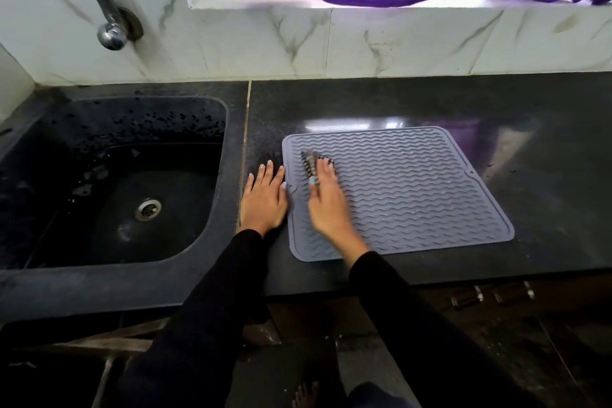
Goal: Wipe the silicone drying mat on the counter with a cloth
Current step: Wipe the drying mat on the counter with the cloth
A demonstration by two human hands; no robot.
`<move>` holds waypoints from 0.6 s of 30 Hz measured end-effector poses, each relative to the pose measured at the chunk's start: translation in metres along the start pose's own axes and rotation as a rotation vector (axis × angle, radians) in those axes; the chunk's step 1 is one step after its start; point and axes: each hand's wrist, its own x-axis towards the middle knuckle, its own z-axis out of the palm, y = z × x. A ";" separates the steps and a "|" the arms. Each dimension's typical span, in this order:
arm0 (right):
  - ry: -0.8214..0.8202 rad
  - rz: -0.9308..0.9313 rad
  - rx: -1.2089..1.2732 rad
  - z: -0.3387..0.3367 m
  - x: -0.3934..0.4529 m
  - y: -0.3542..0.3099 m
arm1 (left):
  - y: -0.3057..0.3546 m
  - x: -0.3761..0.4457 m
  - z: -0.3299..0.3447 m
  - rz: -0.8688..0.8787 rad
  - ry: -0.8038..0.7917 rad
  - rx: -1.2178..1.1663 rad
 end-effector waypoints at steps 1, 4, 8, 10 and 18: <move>-0.039 -0.065 -0.192 0.012 -0.003 0.004 | 0.000 0.000 0.000 -0.001 0.011 -0.017; -0.026 -0.172 -0.524 0.037 -0.015 0.007 | -0.001 0.001 0.000 -0.005 0.021 -0.052; -0.026 -0.158 -0.519 0.039 -0.008 0.013 | -0.001 0.003 0.001 -0.009 0.055 -0.088; -0.034 -0.191 -0.510 0.037 -0.007 0.013 | -0.001 0.002 0.002 -0.009 0.083 -0.103; -0.098 0.172 0.509 -0.004 0.008 0.009 | -0.002 -0.001 -0.001 0.010 0.093 -0.101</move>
